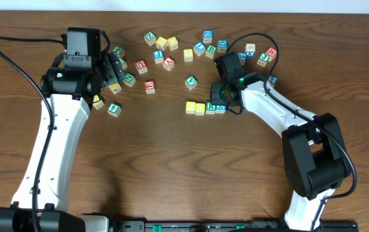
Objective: Spell out CORL
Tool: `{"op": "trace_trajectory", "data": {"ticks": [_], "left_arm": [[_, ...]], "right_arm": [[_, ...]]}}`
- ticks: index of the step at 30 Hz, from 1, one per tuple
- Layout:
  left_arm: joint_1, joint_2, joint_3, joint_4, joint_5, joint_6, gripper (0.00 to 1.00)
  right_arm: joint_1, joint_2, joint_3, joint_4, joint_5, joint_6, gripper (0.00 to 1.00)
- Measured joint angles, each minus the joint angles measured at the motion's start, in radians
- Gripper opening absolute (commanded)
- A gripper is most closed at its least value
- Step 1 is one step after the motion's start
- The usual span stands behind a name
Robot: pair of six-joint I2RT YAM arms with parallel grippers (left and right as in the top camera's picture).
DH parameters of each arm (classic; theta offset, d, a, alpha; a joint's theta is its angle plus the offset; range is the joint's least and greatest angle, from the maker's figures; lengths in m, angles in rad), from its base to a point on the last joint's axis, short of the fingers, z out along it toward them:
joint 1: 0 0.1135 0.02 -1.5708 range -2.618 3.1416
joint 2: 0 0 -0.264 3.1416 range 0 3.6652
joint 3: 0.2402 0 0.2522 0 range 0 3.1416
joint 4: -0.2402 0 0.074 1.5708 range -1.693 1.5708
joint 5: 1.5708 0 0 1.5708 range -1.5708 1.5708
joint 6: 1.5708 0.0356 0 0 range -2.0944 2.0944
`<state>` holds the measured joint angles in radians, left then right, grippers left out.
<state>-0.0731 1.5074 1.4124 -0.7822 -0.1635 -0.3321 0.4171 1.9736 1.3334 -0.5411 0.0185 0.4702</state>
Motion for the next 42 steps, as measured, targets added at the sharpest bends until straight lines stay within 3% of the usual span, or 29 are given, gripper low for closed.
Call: {"op": "trace_trajectory", "data": {"ticks": [30, 42], "left_arm": [[0.0, 0.0, 0.0, 0.0, 0.0, 0.0, 0.98], [0.0, 0.0, 0.0, 0.0, 0.0, 0.0, 0.98]], "right_arm": [[0.011, 0.0, 0.0, -0.031, -0.003, 0.0, 0.02], [0.012, 0.0, -0.002, 0.099, -0.046, -0.043, 0.03]]}}
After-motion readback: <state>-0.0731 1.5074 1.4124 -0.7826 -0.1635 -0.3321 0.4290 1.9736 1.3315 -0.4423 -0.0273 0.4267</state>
